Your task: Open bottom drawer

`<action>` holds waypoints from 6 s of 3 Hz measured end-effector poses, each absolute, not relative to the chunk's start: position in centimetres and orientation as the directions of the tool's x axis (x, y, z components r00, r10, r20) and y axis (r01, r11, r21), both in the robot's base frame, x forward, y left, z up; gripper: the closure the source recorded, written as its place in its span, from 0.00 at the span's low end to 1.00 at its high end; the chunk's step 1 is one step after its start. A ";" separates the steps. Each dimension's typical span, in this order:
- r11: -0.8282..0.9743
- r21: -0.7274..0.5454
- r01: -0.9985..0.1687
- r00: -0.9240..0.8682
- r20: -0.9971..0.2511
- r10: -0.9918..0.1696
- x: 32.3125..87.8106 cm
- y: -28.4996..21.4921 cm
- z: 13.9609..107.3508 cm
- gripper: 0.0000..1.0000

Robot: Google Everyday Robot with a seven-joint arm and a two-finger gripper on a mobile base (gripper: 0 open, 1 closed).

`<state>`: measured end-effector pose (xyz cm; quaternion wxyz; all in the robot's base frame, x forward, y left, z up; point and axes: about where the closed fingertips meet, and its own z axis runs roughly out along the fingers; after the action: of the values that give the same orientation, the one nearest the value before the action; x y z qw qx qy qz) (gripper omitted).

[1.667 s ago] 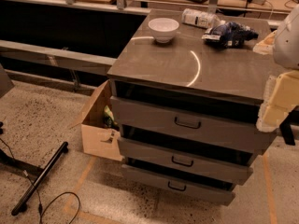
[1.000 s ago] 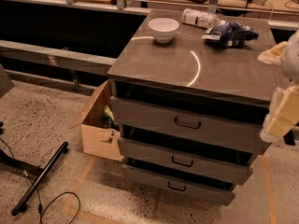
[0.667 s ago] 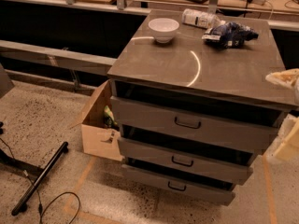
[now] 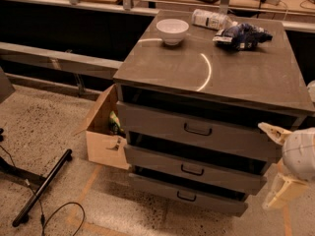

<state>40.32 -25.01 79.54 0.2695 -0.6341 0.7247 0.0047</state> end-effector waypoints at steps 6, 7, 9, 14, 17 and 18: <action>0.078 -0.371 -0.925 0.058 -0.342 -0.938 37.5 -25.8 55.3 0.00; 0.078 -0.374 -0.924 0.058 -0.340 -0.939 37.5 -25.9 55.5 0.00; 0.060 -0.373 -0.926 0.093 -0.379 -0.921 38.9 -25.1 51.6 0.00; 0.023 -0.398 -0.917 0.145 -0.386 -0.911 43.7 -23.8 33.0 0.00; 0.103 -0.451 -0.886 0.034 -0.286 -0.957 48.0 -28.6 23.2 0.00; 0.187 -0.465 -0.865 -0.022 -0.338 -0.941 49.9 -29.5 21.1 0.00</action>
Offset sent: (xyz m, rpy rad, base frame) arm 0.0061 -0.0055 -0.0169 -0.0382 -0.0422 -0.0049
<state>49.87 -29.46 21.11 0.2943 -0.6343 0.7120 -0.0641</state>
